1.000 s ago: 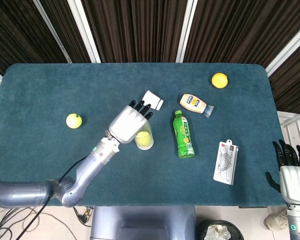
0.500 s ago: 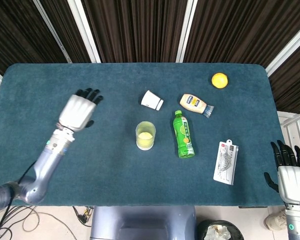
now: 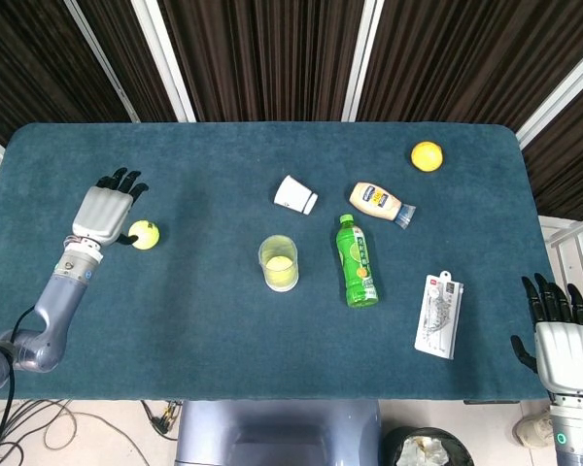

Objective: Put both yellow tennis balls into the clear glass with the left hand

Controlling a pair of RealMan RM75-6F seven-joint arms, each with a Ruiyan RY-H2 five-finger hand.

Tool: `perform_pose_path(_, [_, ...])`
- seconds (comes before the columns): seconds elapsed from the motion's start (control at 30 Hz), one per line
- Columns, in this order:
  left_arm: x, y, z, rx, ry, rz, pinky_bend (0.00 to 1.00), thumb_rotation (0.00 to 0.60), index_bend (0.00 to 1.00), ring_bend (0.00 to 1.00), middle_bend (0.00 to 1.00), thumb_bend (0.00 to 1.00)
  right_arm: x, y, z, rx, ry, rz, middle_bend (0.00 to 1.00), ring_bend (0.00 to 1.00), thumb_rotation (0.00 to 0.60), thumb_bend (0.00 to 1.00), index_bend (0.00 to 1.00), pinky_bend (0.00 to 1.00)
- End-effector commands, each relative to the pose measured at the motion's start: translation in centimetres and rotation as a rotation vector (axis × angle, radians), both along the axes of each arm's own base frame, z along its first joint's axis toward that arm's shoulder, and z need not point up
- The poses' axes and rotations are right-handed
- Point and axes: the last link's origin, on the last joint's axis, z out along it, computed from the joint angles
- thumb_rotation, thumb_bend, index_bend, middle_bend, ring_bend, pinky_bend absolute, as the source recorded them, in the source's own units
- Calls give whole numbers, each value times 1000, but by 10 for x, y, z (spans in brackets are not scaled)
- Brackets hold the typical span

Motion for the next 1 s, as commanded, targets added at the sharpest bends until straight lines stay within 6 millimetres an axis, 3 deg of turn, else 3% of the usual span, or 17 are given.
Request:
perform_pose_path(0.03, [-14, 0, -11, -28, 10, 35, 201, 600, 213, 41, 77, 9, 0, 0, 0, 2, 0, -1, 75, 118, 600, 340, 28, 61])
perform_pose_path(0.4, [-34, -4, -33, -80, 48, 52, 259, 600, 201, 40, 58, 10, 3, 2, -1, 8, -8, 7, 75, 118, 600, 340, 28, 61])
perform_pose_path(0.63, [-41, -3, -45, -89, 82, 63, 330, 600, 199, 42, 60, 62, 3, 2, -1, 10, -14, 6, 75, 119, 600, 340, 28, 61])
perform_pose_path(1.0, [-44, -2, -64, -113, 116, 88, 370, 600, 199, 96, 112, 116, 3, 2, 2, 3, -16, 4, 75, 118, 600, 340, 27, 61])
